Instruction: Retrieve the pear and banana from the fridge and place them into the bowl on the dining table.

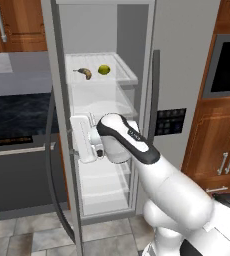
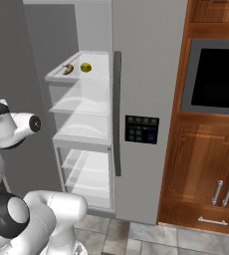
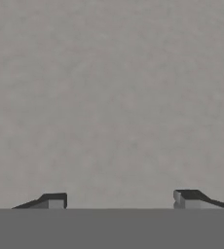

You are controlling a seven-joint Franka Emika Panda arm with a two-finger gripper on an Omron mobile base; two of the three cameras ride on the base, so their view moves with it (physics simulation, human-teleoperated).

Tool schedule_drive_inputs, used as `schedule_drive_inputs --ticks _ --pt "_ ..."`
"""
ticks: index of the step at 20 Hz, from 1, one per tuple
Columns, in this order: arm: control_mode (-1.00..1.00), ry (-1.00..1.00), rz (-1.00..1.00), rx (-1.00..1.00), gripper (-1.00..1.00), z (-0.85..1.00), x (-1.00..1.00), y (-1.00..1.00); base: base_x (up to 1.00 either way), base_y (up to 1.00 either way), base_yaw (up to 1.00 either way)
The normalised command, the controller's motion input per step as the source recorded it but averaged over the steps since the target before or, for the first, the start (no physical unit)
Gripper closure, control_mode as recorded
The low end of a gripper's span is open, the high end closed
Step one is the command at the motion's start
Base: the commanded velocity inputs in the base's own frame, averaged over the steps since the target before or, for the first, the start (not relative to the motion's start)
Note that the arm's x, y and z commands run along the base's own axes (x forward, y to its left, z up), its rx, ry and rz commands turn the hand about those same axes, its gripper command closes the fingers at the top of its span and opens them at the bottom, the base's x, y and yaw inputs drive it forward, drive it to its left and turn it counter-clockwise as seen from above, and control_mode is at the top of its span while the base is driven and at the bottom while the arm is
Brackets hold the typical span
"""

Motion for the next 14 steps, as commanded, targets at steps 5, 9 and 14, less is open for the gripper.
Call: schedule_drive_inputs --ticks 5,9,14 --pt "-1.0 0.0 0.04 -0.1 -1.0 0.32 -0.06 0.03 0.0 0.0 0.0" --pt "-1.0 0.0 0.0 -0.07 -1.0 0.5 0.0 -0.49 0.0 0.0 0.0" --pt "-1.0 0.0 0.0 -0.07 -1.0 0.54 -0.01 -0.68 0.0 0.0 0.0"
